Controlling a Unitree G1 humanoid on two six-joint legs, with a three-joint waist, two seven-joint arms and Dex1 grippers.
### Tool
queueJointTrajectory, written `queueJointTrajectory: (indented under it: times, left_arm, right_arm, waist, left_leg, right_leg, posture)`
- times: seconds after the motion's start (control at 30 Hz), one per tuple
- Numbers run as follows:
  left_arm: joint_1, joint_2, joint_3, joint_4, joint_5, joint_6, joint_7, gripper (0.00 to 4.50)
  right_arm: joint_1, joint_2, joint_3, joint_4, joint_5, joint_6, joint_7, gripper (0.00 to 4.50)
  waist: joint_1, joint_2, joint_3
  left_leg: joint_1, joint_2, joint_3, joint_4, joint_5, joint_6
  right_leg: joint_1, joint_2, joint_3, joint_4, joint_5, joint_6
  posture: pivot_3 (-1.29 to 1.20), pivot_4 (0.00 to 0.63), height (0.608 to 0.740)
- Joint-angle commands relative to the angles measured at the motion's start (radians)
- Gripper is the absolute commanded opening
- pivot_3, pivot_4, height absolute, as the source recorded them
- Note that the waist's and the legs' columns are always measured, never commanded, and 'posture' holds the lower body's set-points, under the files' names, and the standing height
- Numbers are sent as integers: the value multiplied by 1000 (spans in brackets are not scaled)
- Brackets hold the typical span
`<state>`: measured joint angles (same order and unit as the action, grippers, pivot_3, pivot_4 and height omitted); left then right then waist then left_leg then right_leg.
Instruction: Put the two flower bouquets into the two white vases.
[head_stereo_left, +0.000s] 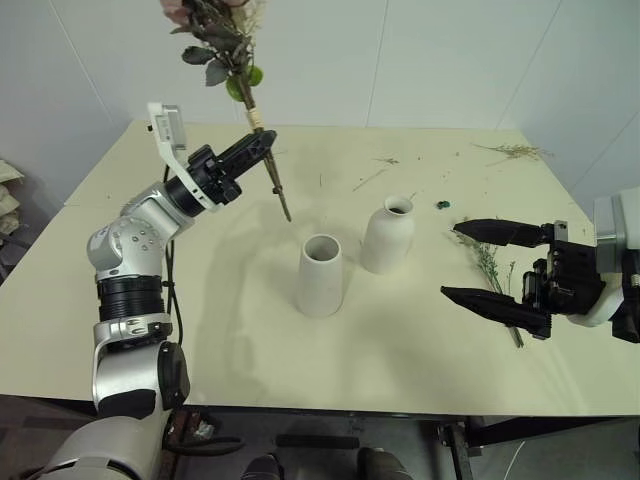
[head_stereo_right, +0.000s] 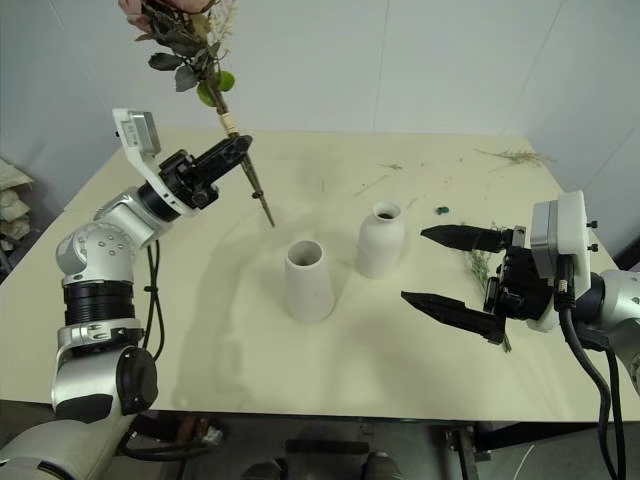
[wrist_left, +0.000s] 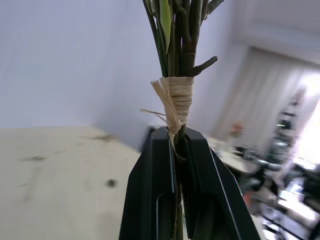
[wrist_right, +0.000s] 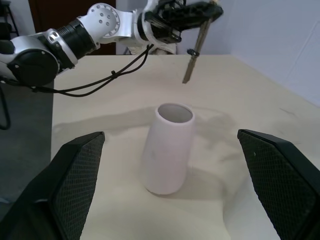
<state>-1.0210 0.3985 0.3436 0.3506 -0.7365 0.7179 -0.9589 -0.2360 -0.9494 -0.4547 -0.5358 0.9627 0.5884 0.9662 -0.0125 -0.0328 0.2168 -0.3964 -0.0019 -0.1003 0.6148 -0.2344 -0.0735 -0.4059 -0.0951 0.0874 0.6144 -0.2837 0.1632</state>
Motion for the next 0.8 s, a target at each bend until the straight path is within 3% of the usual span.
queueJointTrajectory:
  times: [0.03,0.3,0.57,0.8]
  left_arm:
    - [-14,-1,-10,-73,-56,4,-43,48]
    - [35,-4,-96,-160,-52,-31,-143,48]
    - [66,-54,-147,-98,47,-258,-172,48]
    - [69,-65,-178,-47,81,-340,-218,48]
  right_arm:
    - [9,14,-8,-13,-9,-24,-13,4500]
    - [49,55,-12,-40,-25,-46,-40,4500]
    - [60,74,-6,-58,-29,-62,-80,4500]
    - [74,89,-6,-82,-24,-60,-115,4500]
  waist:
    - [-2,0,0]
    - [-9,0,0]
    - [-13,0,0]
    - [-13,0,0]
  left_leg:
    - [0,0,0,0,0,0]
    - [0,0,0,0,0,0]
    - [0,0,0,0,0,0]
    - [-1,0,0,0,0,0]
  right_leg:
    - [0,0,0,0,0,0]
    - [0,0,0,0,0,0]
    - [0,0,0,0,0,0]
    - [0,0,0,-1,0,0]
  posture:
    - [0,150,740]
    - [0,150,740]
    - [0,150,740]
    - [0,150,740]
